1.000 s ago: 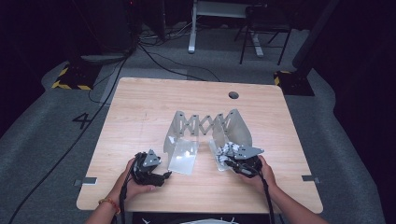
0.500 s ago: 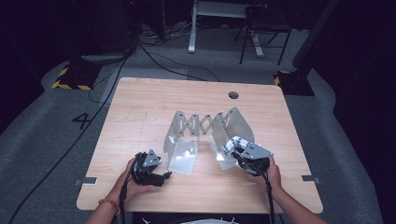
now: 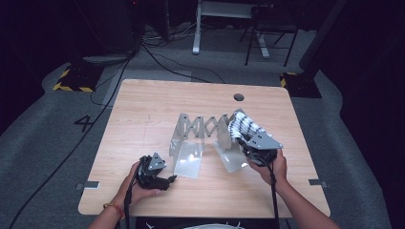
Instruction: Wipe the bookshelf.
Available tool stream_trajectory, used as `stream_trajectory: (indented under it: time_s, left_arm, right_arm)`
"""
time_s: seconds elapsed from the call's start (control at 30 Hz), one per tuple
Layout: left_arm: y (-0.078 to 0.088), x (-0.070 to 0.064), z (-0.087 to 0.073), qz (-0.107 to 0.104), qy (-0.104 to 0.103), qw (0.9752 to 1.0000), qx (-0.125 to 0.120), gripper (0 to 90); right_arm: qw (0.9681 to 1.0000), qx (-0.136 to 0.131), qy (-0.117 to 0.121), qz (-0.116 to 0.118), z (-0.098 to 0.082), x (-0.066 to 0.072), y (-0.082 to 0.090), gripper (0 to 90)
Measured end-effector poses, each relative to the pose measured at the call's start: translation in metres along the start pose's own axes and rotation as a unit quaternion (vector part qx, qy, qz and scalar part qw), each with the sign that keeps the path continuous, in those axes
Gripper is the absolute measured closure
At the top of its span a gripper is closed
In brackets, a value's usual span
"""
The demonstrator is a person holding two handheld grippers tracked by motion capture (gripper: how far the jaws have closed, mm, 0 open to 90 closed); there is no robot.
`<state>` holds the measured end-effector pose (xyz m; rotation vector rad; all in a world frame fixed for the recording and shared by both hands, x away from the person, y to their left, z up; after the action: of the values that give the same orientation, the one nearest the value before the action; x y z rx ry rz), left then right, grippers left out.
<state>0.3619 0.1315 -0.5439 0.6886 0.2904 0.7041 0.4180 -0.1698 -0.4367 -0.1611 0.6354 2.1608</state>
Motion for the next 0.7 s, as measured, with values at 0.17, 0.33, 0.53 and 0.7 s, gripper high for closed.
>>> stream_trajectory:
  time_s: [0.17, 0.33, 0.53, 0.7]
  left_arm:
    - [0.004, -0.005, 0.016, 0.009, 0.018, 0.9985, -0.051, 28.0]
    - [0.002, -0.007, 0.028, 0.048, 0.027, 0.9955, -0.076, 30.8]
    - [-0.006, -0.004, 0.038, 0.103, 0.046, 0.9898, -0.087, 42.6]
    - [-0.012, -0.002, 0.038, 0.112, 0.043, 0.9892, -0.084, 53.4]
  right_arm:
    - [0.9999, 0.009, 0.008, 0.003, -0.003, 0.003, -0.009, 80.5]
    - [0.9997, 0.019, 0.008, 0.012, -0.015, 0.008, -0.017, 80.6]
    - [0.9993, 0.032, 0.001, 0.021, -0.03, 0.016, -0.025, 80.5]
    - [0.9983, 0.049, -0.004, 0.032, -0.045, 0.022, -0.033, 80.7]
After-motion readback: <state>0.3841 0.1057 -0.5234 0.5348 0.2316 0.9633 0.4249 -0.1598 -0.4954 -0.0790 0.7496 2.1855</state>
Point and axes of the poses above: each handheld gripper's, and its own axes: y roughly backward along the jaws, z roughly out of its top, x roughly to its left, the point moved 6 cm from there along -y, roughly forward along the jaws, and after that the axes turned 4 degrees about -x, right-handed, at the moved point
